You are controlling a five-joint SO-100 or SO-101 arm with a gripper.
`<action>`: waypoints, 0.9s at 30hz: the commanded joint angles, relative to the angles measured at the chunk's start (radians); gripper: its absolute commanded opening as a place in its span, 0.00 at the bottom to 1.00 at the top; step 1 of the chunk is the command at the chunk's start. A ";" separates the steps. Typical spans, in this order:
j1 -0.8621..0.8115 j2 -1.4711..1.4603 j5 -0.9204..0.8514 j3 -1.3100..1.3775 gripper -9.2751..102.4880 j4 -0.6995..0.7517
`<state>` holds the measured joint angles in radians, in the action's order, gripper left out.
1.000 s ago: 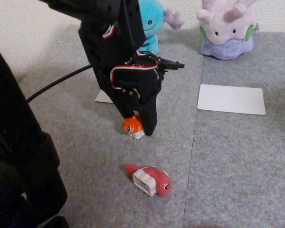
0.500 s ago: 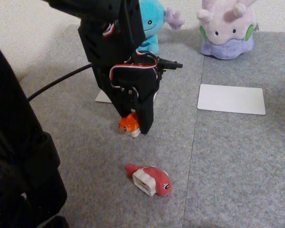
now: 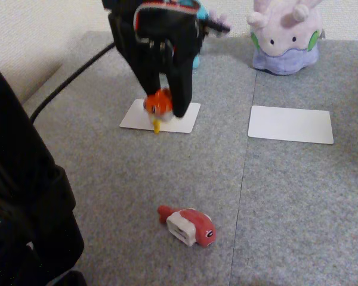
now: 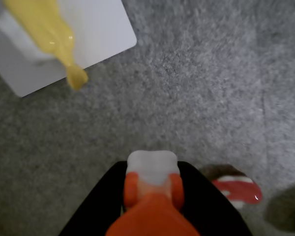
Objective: Wooper wants to eat egg sudhi, and Goomy wants to eat shrimp sushi
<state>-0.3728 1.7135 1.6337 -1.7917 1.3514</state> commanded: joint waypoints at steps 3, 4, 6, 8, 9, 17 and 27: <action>-0.021 0.048 -0.026 0.106 0.12 0.044; -0.029 0.048 -0.029 0.114 0.11 0.044; -0.046 0.048 -0.054 0.126 0.11 0.043; -0.067 0.046 -0.074 0.132 0.11 0.029; -0.081 0.046 -0.086 0.137 0.11 0.026; -0.138 -0.141 -0.127 0.305 0.15 0.040; -0.225 -0.581 -0.187 0.778 0.15 0.101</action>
<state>-0.5844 1.1612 1.4634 -1.1551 1.4373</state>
